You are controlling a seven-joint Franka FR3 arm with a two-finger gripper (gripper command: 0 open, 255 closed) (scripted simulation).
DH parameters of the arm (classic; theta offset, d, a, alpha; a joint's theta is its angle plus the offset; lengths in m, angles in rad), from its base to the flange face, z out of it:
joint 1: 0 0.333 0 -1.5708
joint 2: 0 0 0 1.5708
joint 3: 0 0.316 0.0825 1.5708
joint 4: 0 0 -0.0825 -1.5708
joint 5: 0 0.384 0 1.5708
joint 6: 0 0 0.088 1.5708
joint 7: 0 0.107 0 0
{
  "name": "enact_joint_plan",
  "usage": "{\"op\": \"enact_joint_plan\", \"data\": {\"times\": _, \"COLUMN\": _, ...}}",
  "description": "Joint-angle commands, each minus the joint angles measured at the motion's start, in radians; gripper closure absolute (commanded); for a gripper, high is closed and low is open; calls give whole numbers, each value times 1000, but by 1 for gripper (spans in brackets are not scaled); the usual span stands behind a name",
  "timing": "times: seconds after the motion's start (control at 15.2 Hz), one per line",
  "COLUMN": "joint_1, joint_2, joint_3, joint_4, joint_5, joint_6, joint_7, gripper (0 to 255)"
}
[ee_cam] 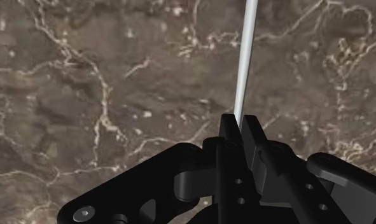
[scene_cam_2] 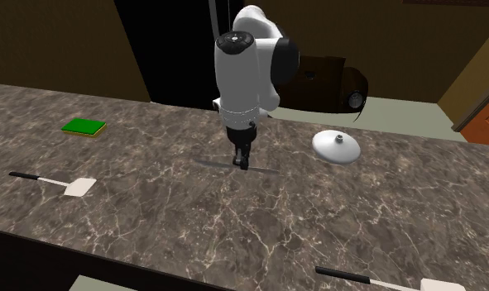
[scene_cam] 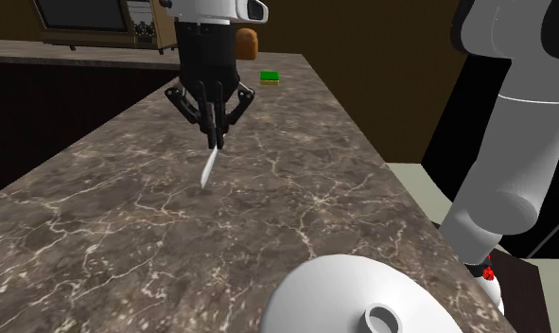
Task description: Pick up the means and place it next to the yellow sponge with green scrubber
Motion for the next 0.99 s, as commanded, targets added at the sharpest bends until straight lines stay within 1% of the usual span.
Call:
{"op": "enact_joint_plan", "data": {"times": 0.0, "joint_1": 4, "joint_2": 6, "joint_3": 1, "joint_4": 32, "joint_5": -4, "joint_6": -29, "joint_7": 3, "gripper": 255}}
{"op": "enact_joint_plan", "data": {"times": 0.46, "joint_1": 39, "joint_2": 57, "joint_3": 7, "joint_4": 183, "joint_5": -44, "joint_6": -142, "joint_7": 28, "gripper": 255}}
{"op": "enact_joint_plan", "data": {"times": 0.86, "joint_1": 91, "joint_2": 120, "joint_3": 11, "joint_4": 336, "joint_5": -93, "joint_6": -247, "joint_7": 54, "gripper": 255}}
{"op": "enact_joint_plan", "data": {"times": 0.92, "joint_1": 64, "joint_2": 104, "joint_3": 4, "joint_4": 320, "joint_5": -79, "joint_6": -243, "joint_7": 26, "gripper": 255}}
